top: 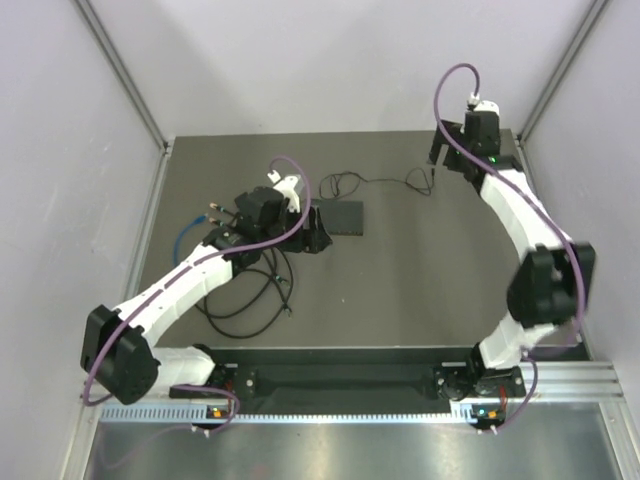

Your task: Pull the plug from the switch port

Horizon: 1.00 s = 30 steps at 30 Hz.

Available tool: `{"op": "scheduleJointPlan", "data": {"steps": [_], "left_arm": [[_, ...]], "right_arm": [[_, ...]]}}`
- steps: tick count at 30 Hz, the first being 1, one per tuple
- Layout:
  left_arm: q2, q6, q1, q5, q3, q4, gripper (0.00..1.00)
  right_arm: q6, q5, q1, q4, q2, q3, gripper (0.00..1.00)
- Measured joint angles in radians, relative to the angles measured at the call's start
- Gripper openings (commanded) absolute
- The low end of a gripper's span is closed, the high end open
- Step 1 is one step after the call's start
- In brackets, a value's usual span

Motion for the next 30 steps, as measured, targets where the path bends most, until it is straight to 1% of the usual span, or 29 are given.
{"op": "scheduleJointPlan", "data": {"steps": [5, 8, 11, 17, 20, 24, 30], "left_arm": [[-0.009, -0.032, 0.000, 0.011, -0.032, 0.065, 0.82], [-0.053, -0.065, 0.000, 0.021, -0.099, 0.126, 0.82], [-0.124, -0.108, 0.000, 0.032, -0.188, 0.184, 0.83], [-0.270, -0.196, 0.000, 0.035, -0.366, 0.335, 0.86], [-0.334, -0.246, 0.003, 0.038, -0.451, 0.427, 0.86], [-0.403, -0.332, 0.022, 0.071, -0.568, 0.561, 0.86], [-0.437, -0.456, 0.047, 0.134, -0.694, 0.746, 0.86]], "right_arm": [[0.049, -0.007, 0.056, 0.010, -0.354, -0.263, 1.00], [0.079, 0.010, 0.097, -0.002, -0.492, -0.430, 1.00], [0.106, 0.016, 0.149, -0.034, -0.582, -0.560, 1.00], [0.159, 0.118, 0.309, -0.077, -0.701, -0.685, 1.00], [0.189, 0.135, 0.360, -0.069, -0.737, -0.731, 1.00], [0.221, 0.107, 0.370, -0.037, -0.751, -0.824, 1.00], [0.245, -0.031, 0.370, 0.040, -0.763, -0.956, 1.00]]}}
